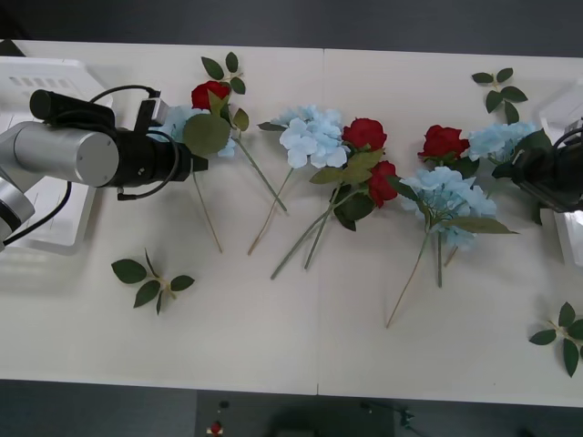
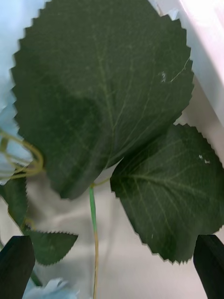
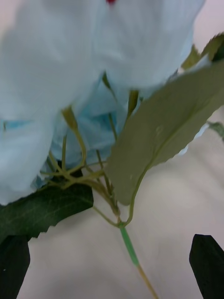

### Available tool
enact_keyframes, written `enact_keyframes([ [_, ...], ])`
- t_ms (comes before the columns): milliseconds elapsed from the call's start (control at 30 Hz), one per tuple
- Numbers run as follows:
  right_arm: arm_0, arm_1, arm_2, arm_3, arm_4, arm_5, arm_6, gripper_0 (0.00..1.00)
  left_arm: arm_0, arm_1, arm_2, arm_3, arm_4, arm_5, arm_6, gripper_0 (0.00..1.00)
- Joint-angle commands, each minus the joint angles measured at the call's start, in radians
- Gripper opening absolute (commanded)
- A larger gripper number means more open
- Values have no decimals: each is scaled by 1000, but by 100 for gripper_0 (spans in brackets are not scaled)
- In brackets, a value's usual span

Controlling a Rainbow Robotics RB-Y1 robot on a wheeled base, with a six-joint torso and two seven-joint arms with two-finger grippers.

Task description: Put the red flowers into the right box and the blue flowers into the left box

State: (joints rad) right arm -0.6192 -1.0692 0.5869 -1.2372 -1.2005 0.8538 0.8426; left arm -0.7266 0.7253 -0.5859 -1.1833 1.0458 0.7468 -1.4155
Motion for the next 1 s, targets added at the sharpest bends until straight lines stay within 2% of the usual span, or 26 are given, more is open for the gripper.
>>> enact_keyframes([
  [33, -63, 55, -24, 85, 21, -30, -16, 100, -11, -20, 52, -50, -99, 86, 173, 100],
  [467, -128, 187, -24, 266, 104, -65, 9, 100, -19, -132, 60, -142, -498, 256, 405, 100],
  [733, -132, 216, -21, 295, 151, -65, 23, 100, -19, -175, 60, -88, -569, 250, 395, 100],
  [900, -134, 236, -21, 306, 188, -65, 35, 99, -19, -199, 58, -50, -606, 249, 377, 92],
  [967, -132, 241, -19, 306, 200, -65, 39, 99, -19, -205, 60, -32, -610, 244, 369, 85],
  [1000, -134, 242, -18, 306, 206, -65, 43, 99, -19, -208, 60, -27, -613, 241, 368, 77],
])
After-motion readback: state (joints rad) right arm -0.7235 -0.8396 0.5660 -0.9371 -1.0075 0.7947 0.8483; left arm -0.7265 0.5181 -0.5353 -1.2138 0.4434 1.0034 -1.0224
